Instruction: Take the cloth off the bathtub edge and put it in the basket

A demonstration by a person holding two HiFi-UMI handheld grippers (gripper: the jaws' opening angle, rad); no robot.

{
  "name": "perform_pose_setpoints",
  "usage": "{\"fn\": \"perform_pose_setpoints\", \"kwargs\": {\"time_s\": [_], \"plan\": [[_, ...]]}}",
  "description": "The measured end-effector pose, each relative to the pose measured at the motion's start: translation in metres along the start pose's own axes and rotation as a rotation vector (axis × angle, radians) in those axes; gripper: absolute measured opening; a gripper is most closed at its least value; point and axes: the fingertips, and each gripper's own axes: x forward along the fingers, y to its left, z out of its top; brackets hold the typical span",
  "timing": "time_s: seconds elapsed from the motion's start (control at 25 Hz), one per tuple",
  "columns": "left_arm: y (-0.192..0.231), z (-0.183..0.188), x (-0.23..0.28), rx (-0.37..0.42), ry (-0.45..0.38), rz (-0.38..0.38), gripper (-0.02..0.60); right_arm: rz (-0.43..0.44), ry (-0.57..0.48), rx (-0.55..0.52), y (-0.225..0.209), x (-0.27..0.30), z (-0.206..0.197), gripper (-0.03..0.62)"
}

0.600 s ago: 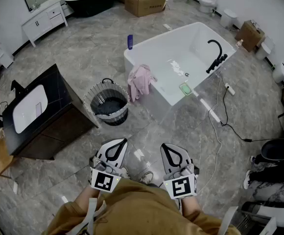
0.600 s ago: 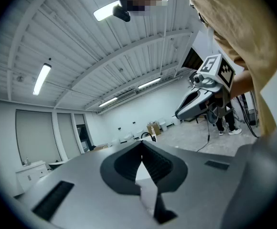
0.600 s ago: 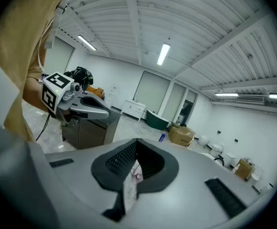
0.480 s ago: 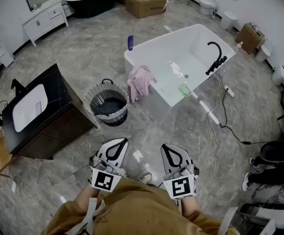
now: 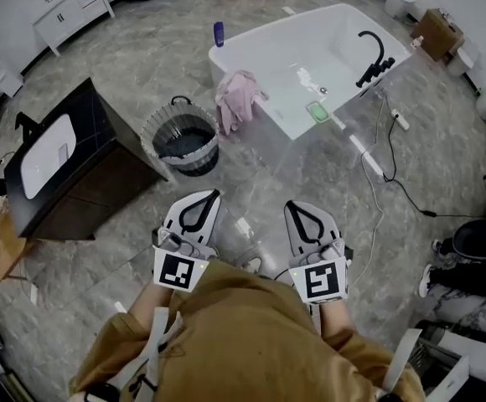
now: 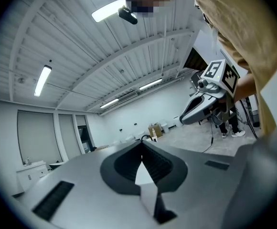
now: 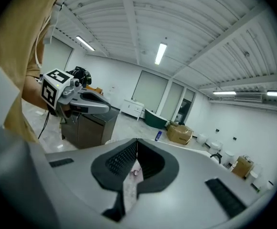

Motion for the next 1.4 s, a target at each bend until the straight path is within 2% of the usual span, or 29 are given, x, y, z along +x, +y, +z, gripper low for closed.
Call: {"fn": "perform_pose_setpoints", "kwargs": {"time_s": [0.08,0.2,0.48,0.76,0.96,1.12,1.4], "plan": [[-0.004,-0.007,0.002,0.007,0.066,-0.014,0.006,-0.013,0.012,-0.043,-0.01,-0.003,-0.005,0.006],[-0.02,-0.017,0.0,-0.04,0.127,-0.027,0.006,-0.016,0.048,-0.035,-0.015,-0.011,-0.024,0.006],[-0.025,-0.032,0.016,-0.052,0.151,-0.046,0.006,-0.022,0.052,-0.024,-0.031,-0.004,-0.033,0.006],[-0.002,-0.065,0.056,-0.104,0.131,-0.065,0.006,-0.038,0.099,-0.033,-0.056,0.036,-0.036,0.006],[0.047,-0.096,0.102,-0.117,0.111,-0.079,0.006,-0.055,0.124,-0.018,-0.091,0.097,-0.027,0.006],[0.105,-0.126,0.137,-0.138,0.115,-0.088,0.006,-0.024,0.125,0.018,-0.113,0.168,0.002,0.007],[0.192,-0.178,0.18,-0.157,0.096,-0.113,0.006,-0.017,0.132,0.009,-0.132,0.276,0.045,0.007]]}}
